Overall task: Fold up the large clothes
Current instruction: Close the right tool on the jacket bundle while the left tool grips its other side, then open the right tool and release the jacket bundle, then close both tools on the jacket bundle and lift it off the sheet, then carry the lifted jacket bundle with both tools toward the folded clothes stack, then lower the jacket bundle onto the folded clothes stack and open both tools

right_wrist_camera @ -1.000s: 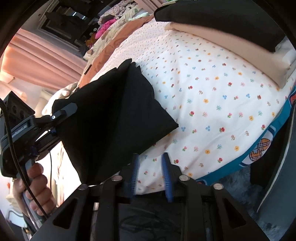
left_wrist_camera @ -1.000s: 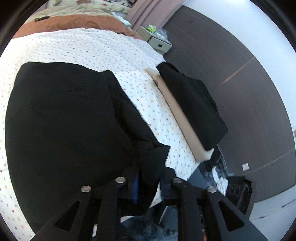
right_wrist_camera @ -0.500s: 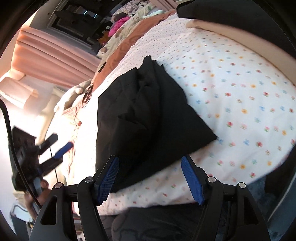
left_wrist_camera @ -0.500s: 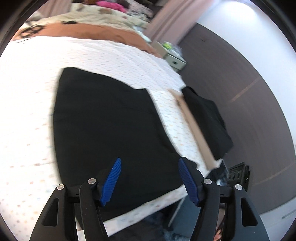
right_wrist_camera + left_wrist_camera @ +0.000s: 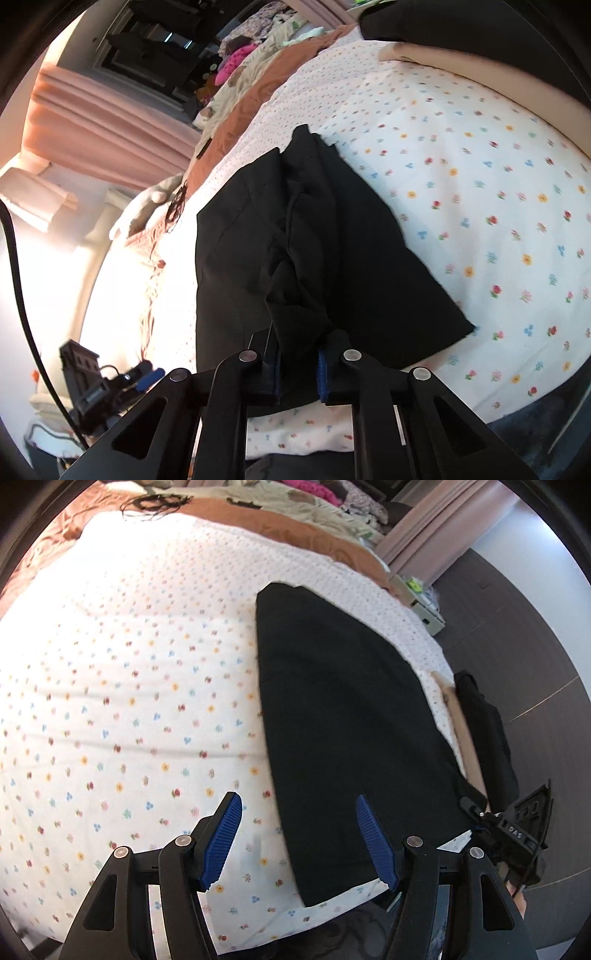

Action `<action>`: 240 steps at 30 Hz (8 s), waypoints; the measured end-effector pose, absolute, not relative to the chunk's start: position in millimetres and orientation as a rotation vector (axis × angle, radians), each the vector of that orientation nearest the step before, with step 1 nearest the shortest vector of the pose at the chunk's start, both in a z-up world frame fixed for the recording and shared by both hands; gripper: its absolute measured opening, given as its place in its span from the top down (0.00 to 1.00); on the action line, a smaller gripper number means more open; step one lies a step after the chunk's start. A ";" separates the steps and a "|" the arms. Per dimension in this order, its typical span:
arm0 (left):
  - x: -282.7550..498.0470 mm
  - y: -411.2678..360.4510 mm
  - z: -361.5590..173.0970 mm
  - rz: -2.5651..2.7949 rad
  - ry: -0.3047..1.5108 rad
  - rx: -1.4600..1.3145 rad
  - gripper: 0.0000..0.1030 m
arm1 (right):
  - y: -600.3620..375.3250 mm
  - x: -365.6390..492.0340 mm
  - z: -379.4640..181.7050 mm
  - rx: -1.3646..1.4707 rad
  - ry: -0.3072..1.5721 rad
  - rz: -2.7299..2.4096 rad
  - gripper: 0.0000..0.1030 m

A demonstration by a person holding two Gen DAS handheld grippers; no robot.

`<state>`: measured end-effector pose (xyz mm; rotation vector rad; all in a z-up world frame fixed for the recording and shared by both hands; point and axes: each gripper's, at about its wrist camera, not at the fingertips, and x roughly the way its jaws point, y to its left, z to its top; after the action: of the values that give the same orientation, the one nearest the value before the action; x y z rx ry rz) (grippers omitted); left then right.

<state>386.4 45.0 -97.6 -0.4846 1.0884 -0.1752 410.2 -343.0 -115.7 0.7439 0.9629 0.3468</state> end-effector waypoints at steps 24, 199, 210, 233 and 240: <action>396.1 -2.4 -131.8 -0.289 1.175 -0.488 0.65 | -396.6 408.2 -155.9 0.879 1.006 0.297 0.70; 645.7 -386.7 -17.4 -0.592 1.056 -0.226 0.70 | -624.1 618.9 35.2 0.149 0.935 0.117 0.87; 674.3 -333.6 -33.8 -0.488 1.009 -0.251 0.67 | -654.8 651.3 -25.1 0.124 1.095 -0.168 0.51; 697.2 -380.2 -52.7 -0.525 1.024 -0.211 0.20 | -723.8 419.9 -24.8 0.544 0.915 -0.306 0.29; 729.2 -400.0 -62.5 -0.455 1.019 -0.189 0.17 | -735.3 435.5 -49.7 0.644 0.854 -0.277 0.71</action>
<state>729.2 -400.0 -62.5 -0.1893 1.0188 -0.4554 435.5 -735.3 -49.7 0.6440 0.8545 -0.2775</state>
